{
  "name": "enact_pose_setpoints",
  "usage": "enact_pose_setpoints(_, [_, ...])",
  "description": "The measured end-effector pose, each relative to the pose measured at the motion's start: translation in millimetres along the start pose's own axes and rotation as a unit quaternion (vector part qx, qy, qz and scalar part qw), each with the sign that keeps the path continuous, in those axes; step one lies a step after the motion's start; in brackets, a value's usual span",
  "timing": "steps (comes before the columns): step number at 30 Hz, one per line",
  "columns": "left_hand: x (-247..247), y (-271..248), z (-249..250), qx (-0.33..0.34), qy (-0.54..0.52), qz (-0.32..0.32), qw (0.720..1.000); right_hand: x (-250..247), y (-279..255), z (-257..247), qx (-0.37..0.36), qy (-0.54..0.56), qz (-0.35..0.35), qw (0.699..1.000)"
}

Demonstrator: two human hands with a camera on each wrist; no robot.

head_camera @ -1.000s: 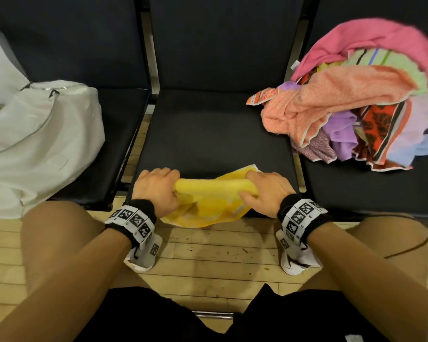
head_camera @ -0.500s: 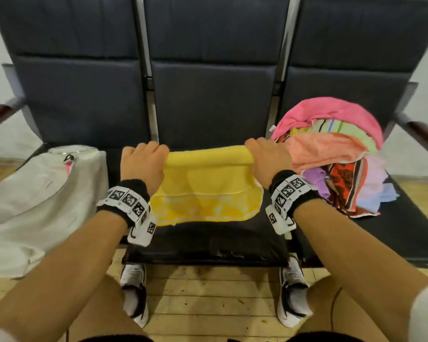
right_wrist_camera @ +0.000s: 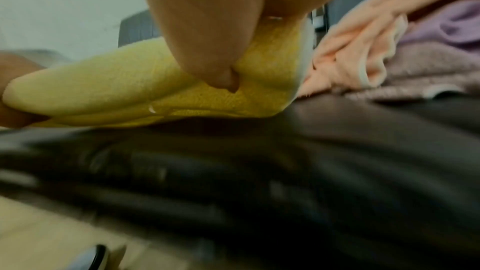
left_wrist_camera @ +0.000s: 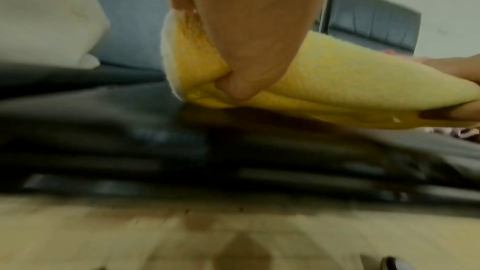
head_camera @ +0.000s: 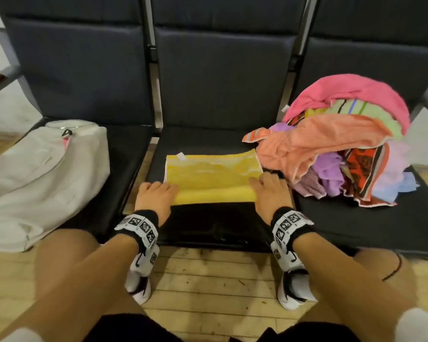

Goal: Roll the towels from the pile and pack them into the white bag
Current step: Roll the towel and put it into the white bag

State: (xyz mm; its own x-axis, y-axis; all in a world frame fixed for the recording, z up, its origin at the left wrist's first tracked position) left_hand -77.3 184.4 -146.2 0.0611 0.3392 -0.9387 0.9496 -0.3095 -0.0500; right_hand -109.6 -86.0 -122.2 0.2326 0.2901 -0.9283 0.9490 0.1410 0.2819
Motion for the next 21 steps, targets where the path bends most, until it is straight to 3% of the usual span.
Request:
enact_pose_setpoints(3, [63.6,-26.9,28.5,0.052,0.021,-0.117,0.992,67.6,-47.5,8.3,0.031,0.028,-0.16,0.986])
enact_pose_setpoints(5, [77.1,-37.9,33.1,0.054,0.014,-0.123,0.991,91.1,-74.6,11.8,0.053,0.071,-0.232,0.969])
enact_pose_setpoints(15, [89.9,-44.0,26.3,0.009,-0.061,-0.109,0.992,86.5,-82.9,43.3,0.087,0.209,-0.178,0.958])
enact_pose_setpoints(21, [74.4,-51.3,26.5,0.028,-0.106,0.013,0.994,87.4,-82.5,36.6,0.072,0.24,-0.191,0.949])
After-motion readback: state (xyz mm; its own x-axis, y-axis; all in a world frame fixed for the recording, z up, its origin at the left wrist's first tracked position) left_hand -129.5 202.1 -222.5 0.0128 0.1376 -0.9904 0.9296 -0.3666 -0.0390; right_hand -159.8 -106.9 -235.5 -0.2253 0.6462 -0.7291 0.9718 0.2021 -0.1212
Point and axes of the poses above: each hand's wrist, its own y-axis towards the middle knuckle, its own x-axis out of the palm, z = x × y, the point moved 9 cm from there along y, towards the middle knuckle, and after that the axes turned 14 degrees about y, right-handed, at the moved point
